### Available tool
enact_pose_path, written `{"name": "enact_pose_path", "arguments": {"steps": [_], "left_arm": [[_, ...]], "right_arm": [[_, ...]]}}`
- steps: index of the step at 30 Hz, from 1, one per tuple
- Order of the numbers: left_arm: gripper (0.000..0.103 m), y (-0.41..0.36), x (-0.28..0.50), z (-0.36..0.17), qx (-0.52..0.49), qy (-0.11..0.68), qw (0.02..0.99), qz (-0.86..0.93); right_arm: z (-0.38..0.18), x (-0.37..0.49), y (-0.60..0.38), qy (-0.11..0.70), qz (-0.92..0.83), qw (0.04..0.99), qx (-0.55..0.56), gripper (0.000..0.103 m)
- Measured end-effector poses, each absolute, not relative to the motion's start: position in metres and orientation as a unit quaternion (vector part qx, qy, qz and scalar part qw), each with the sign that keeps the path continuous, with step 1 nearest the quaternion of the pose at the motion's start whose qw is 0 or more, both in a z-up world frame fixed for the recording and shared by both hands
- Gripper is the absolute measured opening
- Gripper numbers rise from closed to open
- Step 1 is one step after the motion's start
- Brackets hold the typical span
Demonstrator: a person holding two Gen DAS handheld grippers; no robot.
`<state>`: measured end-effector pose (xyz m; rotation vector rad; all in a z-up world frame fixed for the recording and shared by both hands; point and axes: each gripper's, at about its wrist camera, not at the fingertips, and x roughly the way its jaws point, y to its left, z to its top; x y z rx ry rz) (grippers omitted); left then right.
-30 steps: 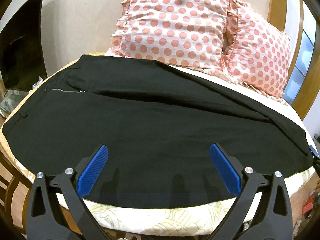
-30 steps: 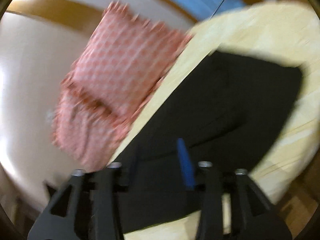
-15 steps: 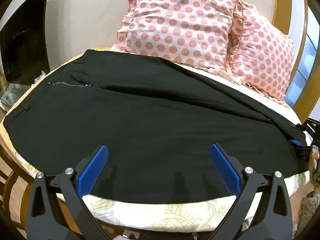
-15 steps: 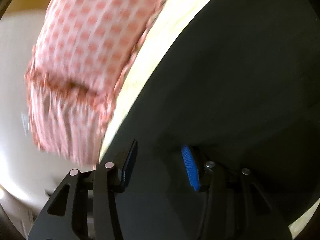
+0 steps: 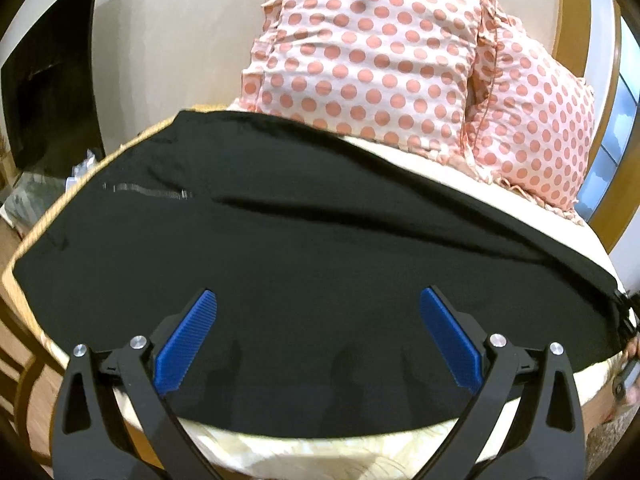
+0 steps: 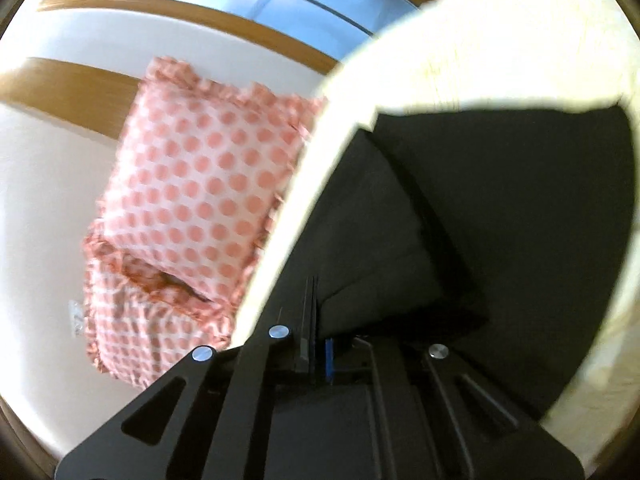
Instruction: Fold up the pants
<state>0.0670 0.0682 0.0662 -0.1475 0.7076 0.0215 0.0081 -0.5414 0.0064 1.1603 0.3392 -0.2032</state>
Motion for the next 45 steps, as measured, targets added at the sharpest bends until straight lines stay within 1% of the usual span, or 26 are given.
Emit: {"name": "enact_pose_path", "arguments": {"steps": [4, 7, 9, 12, 14, 16, 18, 20, 23, 24, 25, 26, 28, 30, 32, 35, 38, 41, 42, 45], "left_arm": [[0.101, 0.099, 0.100, 0.084, -0.102, 0.352, 0.930, -0.013], [0.101, 0.130, 0.138, 0.091, -0.190, 0.350, 0.915, -0.065], [0.101, 0.151, 0.177, 0.092, -0.241, 0.368, 0.897, -0.046], [0.101, 0.164, 0.232, 0.092, -0.240, 0.381, 0.893, -0.003], [0.096, 0.165, 0.268, 0.089, -0.225, 0.395, 0.890, 0.015], [0.086, 0.166, 0.302, 0.084, -0.216, 0.418, 0.882, 0.032], [0.081, 0.170, 0.329, 0.077, -0.206, 0.434, 0.876, 0.051], [0.079, 0.177, 0.356, 0.068, -0.203, 0.446, 0.868, 0.076], [0.065, 0.188, 0.382, 0.055, -0.219, 0.457, 0.855, 0.108], [0.052, 0.192, 0.387, 0.051, -0.231, 0.462, 0.849, 0.110], [0.027, 0.199, 0.391, 0.045, -0.250, 0.469, 0.840, 0.107], [0.021, 0.204, 0.391, 0.040, -0.266, 0.474, 0.833, 0.102], [0.013, 0.213, 0.379, 0.038, -0.288, 0.468, 0.829, 0.103], [0.012, 0.217, 0.363, 0.044, -0.287, 0.462, 0.834, 0.097], [0.012, 0.219, 0.328, 0.062, -0.273, 0.438, 0.852, 0.087], [0.012, 0.217, 0.261, 0.093, -0.245, 0.395, 0.882, 0.076], [0.012, 0.217, 0.167, 0.113, -0.241, 0.345, 0.904, 0.072], [0.013, 0.215, 0.088, 0.096, -0.248, 0.336, 0.904, 0.088], [0.013, 0.215, 0.061, 0.078, -0.257, 0.345, 0.897, 0.098], [0.013, 0.218, 0.023, 0.035, -0.290, 0.372, 0.874, 0.121]], "right_arm": [[0.002, -0.010, -0.544, 0.151, -0.102, 0.816, 0.548, 0.002], [-0.006, -0.005, -0.548, 0.160, -0.106, 0.811, 0.553, 0.002], [-0.006, 0.002, -0.547, 0.160, -0.104, 0.808, 0.557, 0.002], [-0.004, -0.001, -0.550, 0.162, -0.104, 0.816, 0.545, 0.002], [-0.004, -0.006, -0.554, 0.162, -0.103, 0.816, 0.545, 0.002], [-0.004, -0.004, -0.556, 0.164, -0.102, 0.814, 0.548, 0.002], [-0.006, -0.003, -0.559, 0.167, -0.103, 0.812, 0.550, 0.002], [-0.007, 0.000, -0.562, 0.170, -0.106, 0.813, 0.547, 0.002], [-0.006, 0.005, -0.564, 0.174, -0.108, 0.815, 0.542, 0.002], [-0.006, 0.006, -0.564, 0.176, -0.109, 0.816, 0.540, 0.002], [-0.005, 0.009, -0.565, 0.178, -0.109, 0.818, 0.536, 0.002], [-0.004, 0.011, -0.567, 0.180, -0.110, 0.819, 0.534, 0.002], [0.000, 0.017, -0.569, 0.181, -0.108, 0.824, 0.526, 0.002], [0.010, 0.025, -0.571, 0.178, -0.108, 0.835, 0.509, 0.002], [0.020, 0.029, -0.574, 0.171, -0.105, 0.844, 0.498, 0.002], [0.036, 0.024, -0.580, 0.150, -0.099, 0.853, 0.490, 0.002], [0.040, 0.012, -0.585, 0.145, -0.111, 0.856, 0.484, 0.002], [0.024, 0.002, -0.587, 0.173, -0.139, 0.848, 0.481, 0.002], [0.018, 0.000, -0.588, 0.182, -0.146, 0.844, 0.483, 0.002], [-0.001, -0.007, -0.590, 0.202, -0.161, 0.830, 0.494, 0.002]]}}
